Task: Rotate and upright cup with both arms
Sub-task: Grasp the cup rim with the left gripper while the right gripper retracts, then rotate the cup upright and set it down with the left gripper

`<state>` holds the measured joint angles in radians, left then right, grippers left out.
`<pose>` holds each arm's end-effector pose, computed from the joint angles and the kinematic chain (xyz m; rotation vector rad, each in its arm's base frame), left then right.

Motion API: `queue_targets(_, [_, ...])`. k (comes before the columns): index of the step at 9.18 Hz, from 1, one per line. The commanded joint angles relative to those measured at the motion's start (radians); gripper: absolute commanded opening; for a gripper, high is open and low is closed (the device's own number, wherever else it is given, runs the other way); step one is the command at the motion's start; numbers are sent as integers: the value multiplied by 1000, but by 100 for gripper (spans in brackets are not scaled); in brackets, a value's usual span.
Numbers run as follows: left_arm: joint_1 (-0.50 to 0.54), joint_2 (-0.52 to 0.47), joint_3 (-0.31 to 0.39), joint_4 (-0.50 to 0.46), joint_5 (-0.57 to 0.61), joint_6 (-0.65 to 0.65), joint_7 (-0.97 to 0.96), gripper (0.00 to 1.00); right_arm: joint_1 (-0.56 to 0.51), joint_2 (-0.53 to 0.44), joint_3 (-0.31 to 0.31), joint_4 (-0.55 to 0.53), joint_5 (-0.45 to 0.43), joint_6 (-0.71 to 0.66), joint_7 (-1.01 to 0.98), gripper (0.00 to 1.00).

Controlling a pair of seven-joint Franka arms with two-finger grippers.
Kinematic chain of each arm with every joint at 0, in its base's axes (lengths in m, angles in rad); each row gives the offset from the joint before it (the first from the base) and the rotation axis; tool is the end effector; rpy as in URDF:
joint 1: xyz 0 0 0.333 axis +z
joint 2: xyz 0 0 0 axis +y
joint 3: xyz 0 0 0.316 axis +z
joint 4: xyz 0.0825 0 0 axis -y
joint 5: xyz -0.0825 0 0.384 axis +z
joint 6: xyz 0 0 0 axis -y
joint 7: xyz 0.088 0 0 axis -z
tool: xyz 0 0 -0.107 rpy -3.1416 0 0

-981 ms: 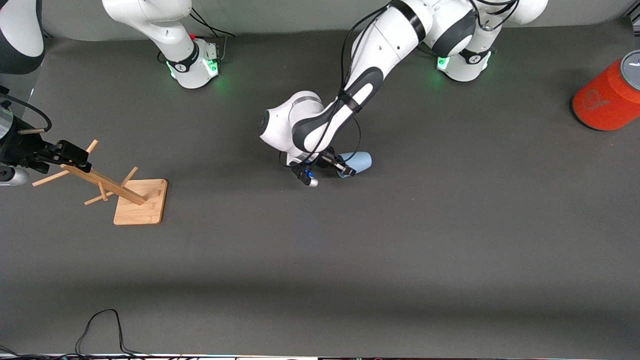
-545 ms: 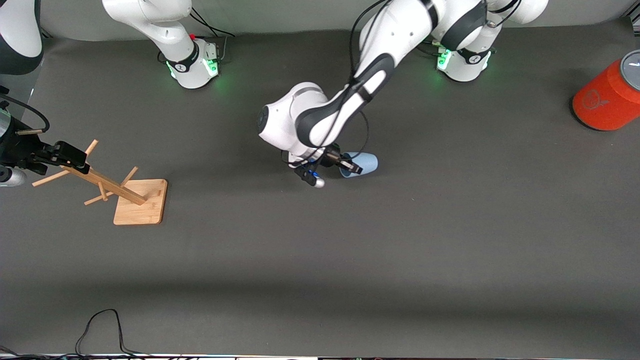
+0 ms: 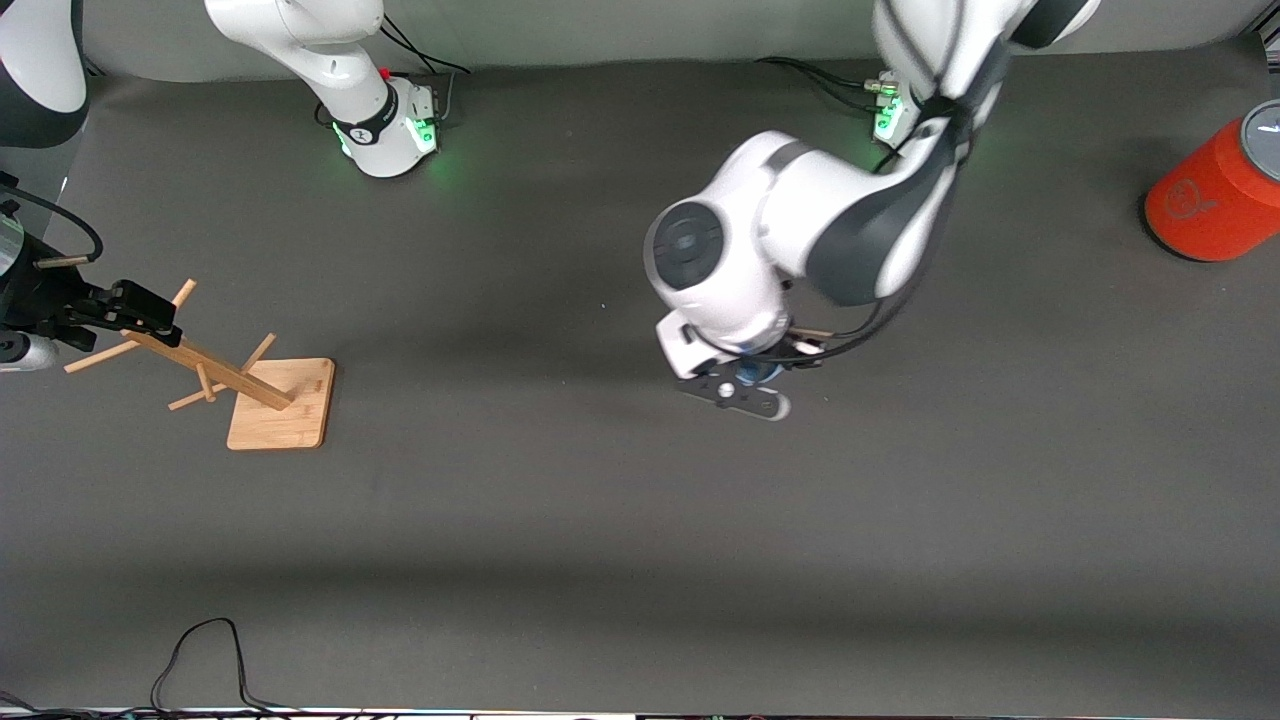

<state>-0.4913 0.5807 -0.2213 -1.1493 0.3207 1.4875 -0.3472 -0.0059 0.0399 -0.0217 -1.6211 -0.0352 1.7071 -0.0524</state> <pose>0.5727 -0.3950 0.4558 -2.8067 0.5025 0.1435 0.5774 -0.0190 0.5903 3.1028 0.0447 0.0693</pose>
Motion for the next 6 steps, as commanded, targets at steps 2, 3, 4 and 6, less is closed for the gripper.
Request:
queue_targets(2, [95, -328, -4, -425, -144, 271, -10, 0, -6, 2, 5, 17, -3, -3, -30, 100])
queue_targets(3, [111, -414, -1, -566, -169, 387, -10, 0, -6, 0, 5, 15, -3, -6, -30, 100])
queue_targets(4, [118, -468, 2, -690, -169, 510, -10, 0, -8, 2, 5, 14, 0, -7, -30, 100])
queue_targets(6, [129, -487, 5, -857, -163, 757, -29, 0, -8, 2, 5, 12, 8, -11, -30, 100])
